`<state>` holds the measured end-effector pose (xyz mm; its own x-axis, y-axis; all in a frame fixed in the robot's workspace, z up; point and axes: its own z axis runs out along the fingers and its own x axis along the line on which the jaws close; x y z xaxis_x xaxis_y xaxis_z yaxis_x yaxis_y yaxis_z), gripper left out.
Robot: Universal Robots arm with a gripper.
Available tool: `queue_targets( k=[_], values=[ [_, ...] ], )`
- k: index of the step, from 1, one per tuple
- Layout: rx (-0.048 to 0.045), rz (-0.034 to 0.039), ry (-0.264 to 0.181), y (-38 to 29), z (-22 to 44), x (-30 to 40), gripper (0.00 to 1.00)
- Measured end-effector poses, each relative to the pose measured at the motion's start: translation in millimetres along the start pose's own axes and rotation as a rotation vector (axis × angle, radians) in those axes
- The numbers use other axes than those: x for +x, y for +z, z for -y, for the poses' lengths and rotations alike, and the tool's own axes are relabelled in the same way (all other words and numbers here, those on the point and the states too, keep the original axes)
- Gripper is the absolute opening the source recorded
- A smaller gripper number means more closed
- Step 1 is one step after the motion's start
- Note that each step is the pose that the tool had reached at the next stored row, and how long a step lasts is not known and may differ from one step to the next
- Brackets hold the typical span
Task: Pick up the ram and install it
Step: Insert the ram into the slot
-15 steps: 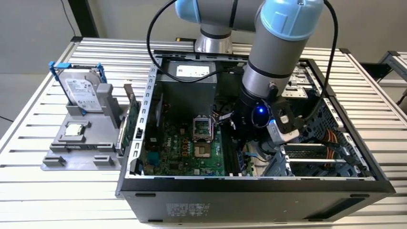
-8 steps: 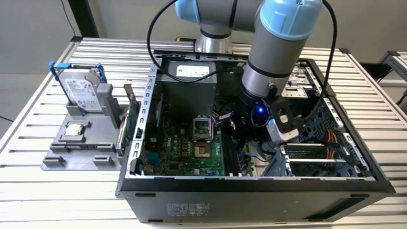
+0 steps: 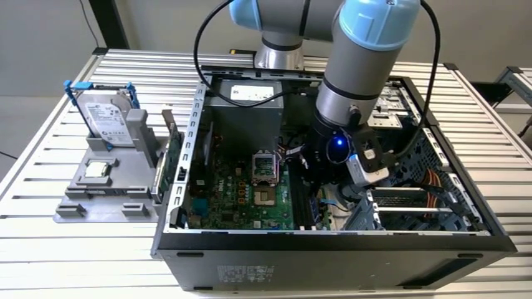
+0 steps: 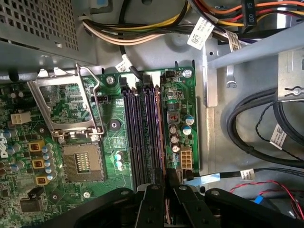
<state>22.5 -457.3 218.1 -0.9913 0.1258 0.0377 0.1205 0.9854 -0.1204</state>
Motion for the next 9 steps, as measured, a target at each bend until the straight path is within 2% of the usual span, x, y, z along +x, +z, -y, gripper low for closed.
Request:
queue_targets(
  k=[9],
  values=[
    [0.0001,-0.001,0.01,0.1,-2.9,-0.6,0.0]
  ],
)
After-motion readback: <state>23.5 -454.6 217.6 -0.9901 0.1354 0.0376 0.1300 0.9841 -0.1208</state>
